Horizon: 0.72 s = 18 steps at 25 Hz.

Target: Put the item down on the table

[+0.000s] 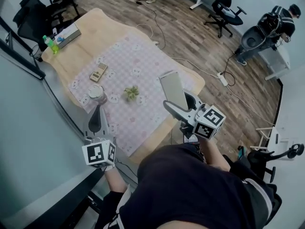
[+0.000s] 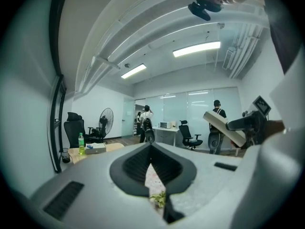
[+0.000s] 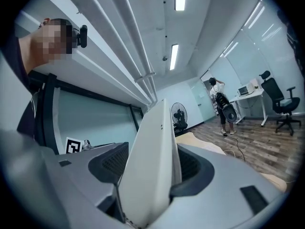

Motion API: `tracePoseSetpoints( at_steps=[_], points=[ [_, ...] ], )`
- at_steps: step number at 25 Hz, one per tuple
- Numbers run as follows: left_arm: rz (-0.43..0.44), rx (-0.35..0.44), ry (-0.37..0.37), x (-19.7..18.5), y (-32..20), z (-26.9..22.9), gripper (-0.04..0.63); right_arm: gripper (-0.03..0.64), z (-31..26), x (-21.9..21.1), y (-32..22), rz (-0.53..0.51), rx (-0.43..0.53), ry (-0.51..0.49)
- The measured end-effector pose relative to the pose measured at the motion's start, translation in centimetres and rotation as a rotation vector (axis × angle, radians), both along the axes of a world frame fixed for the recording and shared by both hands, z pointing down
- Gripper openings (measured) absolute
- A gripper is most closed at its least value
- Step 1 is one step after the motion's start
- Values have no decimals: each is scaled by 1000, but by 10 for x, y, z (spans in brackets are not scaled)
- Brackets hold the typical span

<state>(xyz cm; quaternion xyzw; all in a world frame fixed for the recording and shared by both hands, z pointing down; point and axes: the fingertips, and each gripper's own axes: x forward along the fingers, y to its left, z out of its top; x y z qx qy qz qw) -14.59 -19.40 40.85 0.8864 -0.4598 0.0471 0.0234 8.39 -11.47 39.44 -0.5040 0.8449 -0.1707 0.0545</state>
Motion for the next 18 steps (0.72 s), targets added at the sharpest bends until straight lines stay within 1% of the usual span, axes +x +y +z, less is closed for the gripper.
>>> tracePoseSetpoints(
  at_steps=[4, 7, 10, 13, 16, 18],
  points=[
    [-5, -23, 38, -14, -8, 12, -5, 295, 3, -23, -16, -23, -8, 30],
    [-14, -37, 47, -25, -15, 19, -5, 295, 1, -38, -29, -25, 11, 35],
    [7, -32, 29, -22, -21, 20, -5, 295, -2, -49, -41, -28, 14, 13],
    [35, -13, 0, -14, -18, 14, -5, 295, 4, -48, -46, -42, 23, 24],
    [5, -17, 20, -16, -19, 12, -5, 295, 9, -50, -55, -56, 26, 2],
    [-25, -21, 16, -18, -17, 13, -5, 295, 11, -53, -63, -80, 27, 11]
  ],
)
